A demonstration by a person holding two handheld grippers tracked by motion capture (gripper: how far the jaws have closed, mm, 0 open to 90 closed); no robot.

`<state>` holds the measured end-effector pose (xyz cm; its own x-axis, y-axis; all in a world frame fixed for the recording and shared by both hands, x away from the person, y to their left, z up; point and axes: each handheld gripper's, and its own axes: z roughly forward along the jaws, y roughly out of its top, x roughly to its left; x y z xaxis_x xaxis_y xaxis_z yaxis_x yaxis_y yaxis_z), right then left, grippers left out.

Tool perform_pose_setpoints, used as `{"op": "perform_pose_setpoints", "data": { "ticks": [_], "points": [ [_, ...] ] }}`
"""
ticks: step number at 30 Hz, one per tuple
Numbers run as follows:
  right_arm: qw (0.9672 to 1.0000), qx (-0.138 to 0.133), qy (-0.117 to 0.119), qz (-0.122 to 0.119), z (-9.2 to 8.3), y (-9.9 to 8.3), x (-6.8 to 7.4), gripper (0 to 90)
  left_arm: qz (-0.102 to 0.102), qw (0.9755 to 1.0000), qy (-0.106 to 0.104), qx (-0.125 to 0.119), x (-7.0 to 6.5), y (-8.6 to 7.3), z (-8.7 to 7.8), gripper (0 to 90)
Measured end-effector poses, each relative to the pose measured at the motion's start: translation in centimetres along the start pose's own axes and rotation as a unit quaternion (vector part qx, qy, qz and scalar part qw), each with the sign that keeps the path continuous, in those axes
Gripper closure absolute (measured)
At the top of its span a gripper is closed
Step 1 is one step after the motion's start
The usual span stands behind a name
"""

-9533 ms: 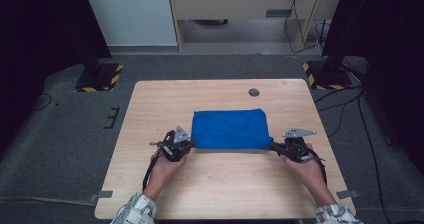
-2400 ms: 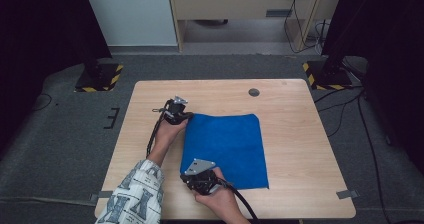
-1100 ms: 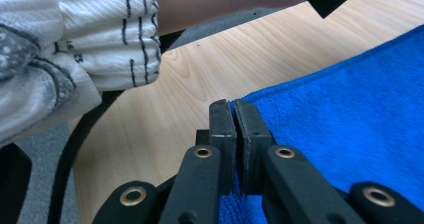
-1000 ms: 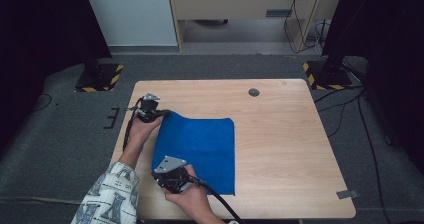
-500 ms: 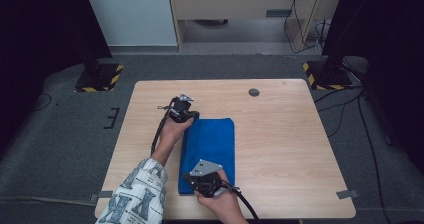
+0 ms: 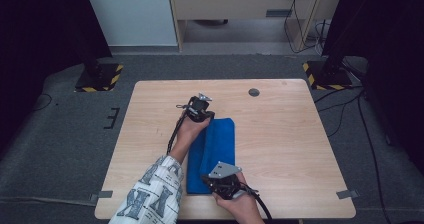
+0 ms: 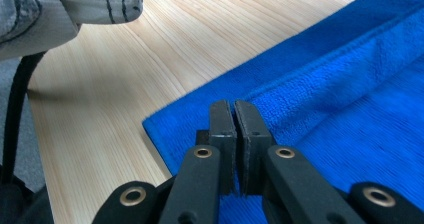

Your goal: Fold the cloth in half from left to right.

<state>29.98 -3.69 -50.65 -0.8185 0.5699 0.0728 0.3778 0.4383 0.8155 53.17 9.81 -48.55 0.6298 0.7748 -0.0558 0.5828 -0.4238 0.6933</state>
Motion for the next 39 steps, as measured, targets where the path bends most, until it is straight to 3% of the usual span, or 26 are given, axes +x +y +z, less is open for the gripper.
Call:
{"op": "perform_pose_setpoints", "data": {
  "ticks": [7, 11, 19, 26, 34, 36, 37, 39],
  "points": [
    [1.0000, 0.007, -0.005, -0.004, -1.1, -0.7, -0.6, 87.3, 0.002, 0.9999, -0.003, 0.011, -0.8, 0.1, 1.3, 86.9],
    [0.9999, 0.008, -0.010, -0.004, -1.7, -1.0, -0.9, 87.3, -0.006, 1.0000, -0.004, 0.003, -1.3, 0.4, 1.6, 87.0],
    [0.9997, 0.013, -0.019, -0.002, -3.0, -1.8, -1.7, 87.2, 0.003, 0.9999, -0.010, 0.008, -2.7, 1.2, 2.5, 86.9],
    [0.9998, 0.014, -0.007, 0.014, -3.4, -2.6, -2.4, 86.9, 0.016, 0.9997, 0.001, 0.019, -3.7, 1.5, 3.1, 86.7],
    [0.9993, 0.017, 0.001, 0.033, -4.3, -2.7, -3.3, 86.0, 0.001, 0.9997, -0.003, 0.024, -3.4, 1.1, 3.8, 85.4],
    [0.9992, 0.019, 0.002, 0.036, -4.5, -2.8, -3.4, 83.3, 0.004, 0.9998, -0.002, 0.018, -3.6, 1.1, 3.9, 81.5],
    [0.9991, 0.019, 0.003, 0.038, -4.6, -2.9, -3.5, 76.5, 0.003, 0.9999, 0.001, 0.011, -3.7, 1.1, 3.8, 74.9],
    [0.9988, 0.017, -0.006, 0.046, -4.8, -3.0, -3.8, 51.5, 0.000, 1.0000, 0.000, -0.003, -3.8, 1.1, 3.7, 59.5]
  ]
}}
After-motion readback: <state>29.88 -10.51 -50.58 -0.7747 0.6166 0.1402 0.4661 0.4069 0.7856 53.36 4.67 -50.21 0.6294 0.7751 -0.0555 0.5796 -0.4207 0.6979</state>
